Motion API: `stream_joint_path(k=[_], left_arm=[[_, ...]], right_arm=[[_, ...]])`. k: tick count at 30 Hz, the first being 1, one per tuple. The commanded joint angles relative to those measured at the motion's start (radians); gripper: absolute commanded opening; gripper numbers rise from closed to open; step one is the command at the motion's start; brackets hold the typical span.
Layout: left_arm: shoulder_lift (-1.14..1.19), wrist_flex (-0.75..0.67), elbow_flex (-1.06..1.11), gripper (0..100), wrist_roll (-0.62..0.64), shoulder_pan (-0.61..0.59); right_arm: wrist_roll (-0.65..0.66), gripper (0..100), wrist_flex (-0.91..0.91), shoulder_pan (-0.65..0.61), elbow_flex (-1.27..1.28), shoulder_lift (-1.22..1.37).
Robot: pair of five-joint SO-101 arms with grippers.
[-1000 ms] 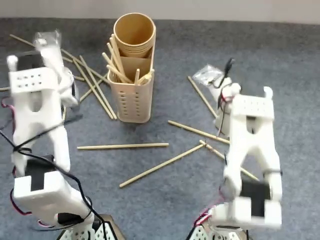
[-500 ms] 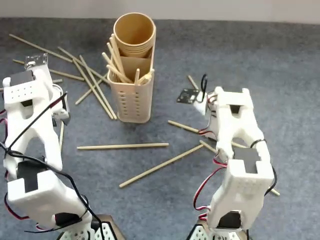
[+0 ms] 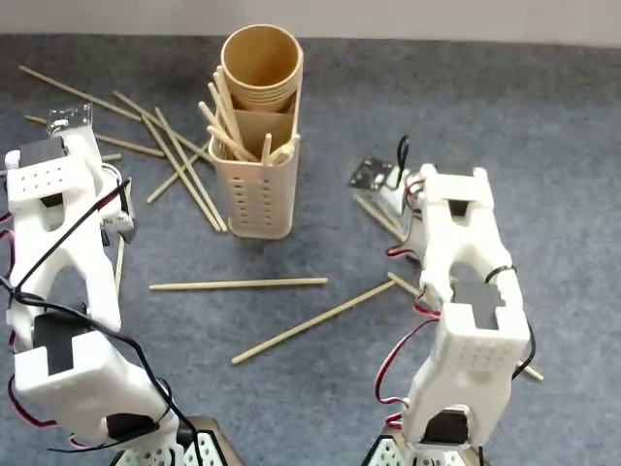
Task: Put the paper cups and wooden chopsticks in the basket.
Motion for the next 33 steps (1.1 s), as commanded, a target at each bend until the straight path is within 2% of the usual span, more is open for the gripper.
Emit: stream_joint_path(k=[1, 8, 15, 19, 23, 29, 33], left_arm=[[-0.010, 0.000, -0.005, 13, -0.009, -0.010], [-0.010, 0.000, -0.005, 13, 0.034, -0.010], [-0.010, -0.002, -0.007, 13, 0.035, -0.010], [-0.010, -0.002, -0.007, 13, 0.037, -0.010], [-0.010, -0.002, -0.005, 13, 0.037, -0.010], [-0.007, -0.006, -0.004, 13, 0.037, -0.010], [-0.005, -0.006, -0.004, 13, 0.037, -0.010]], right_arm=[[-0.149, 0.5, -0.070, 0.002, -0.047, 0.004], [-0.552, 0.5, -0.008, 0.068, -0.389, -0.044], [-0.841, 0.5, 0.039, 0.036, -0.688, -0.255], [-0.942, 0.5, 0.013, -0.061, -0.797, -0.380], [-1.028, 0.5, -0.088, -0.176, -0.857, -0.463], [-1.137, 0.5, -0.277, -0.361, -0.858, -0.483], [-1.223, 0.5, -0.312, -0.441, -0.857, -0.483]])
